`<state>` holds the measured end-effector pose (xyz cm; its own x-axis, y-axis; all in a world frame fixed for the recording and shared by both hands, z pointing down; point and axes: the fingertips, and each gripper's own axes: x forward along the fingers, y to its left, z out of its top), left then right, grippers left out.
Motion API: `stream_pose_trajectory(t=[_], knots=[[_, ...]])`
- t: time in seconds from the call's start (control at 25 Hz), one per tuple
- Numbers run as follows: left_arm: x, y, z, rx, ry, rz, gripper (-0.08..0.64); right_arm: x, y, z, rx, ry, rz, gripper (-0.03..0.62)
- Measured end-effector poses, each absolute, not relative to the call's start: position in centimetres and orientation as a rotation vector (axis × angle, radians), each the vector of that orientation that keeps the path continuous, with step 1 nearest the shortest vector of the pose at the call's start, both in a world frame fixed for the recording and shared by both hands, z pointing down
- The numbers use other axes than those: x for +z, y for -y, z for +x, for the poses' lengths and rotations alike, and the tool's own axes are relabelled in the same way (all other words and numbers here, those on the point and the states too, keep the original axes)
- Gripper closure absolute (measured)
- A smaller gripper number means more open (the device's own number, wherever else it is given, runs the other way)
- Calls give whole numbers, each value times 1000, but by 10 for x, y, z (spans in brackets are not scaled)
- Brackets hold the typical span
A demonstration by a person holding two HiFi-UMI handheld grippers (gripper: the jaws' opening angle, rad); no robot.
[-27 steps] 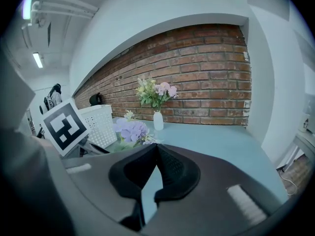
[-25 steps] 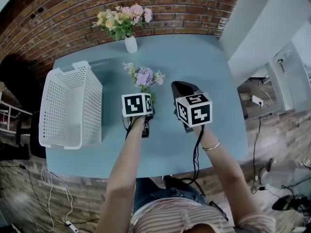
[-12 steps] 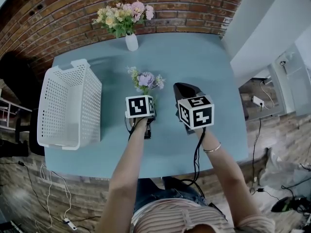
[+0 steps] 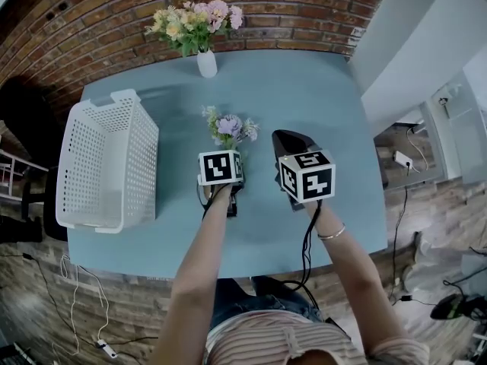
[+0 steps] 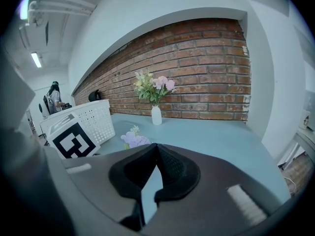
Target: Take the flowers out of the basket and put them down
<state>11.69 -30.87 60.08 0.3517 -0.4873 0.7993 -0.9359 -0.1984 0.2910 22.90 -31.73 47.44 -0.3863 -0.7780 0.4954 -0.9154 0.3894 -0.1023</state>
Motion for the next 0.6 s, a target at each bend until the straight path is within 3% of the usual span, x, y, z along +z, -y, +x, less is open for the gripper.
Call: stream_pose_trajectory(t=[0.6], knots=[[561,308,101,710,1431,1969,423,467,310,224,515,2314,1471,586]])
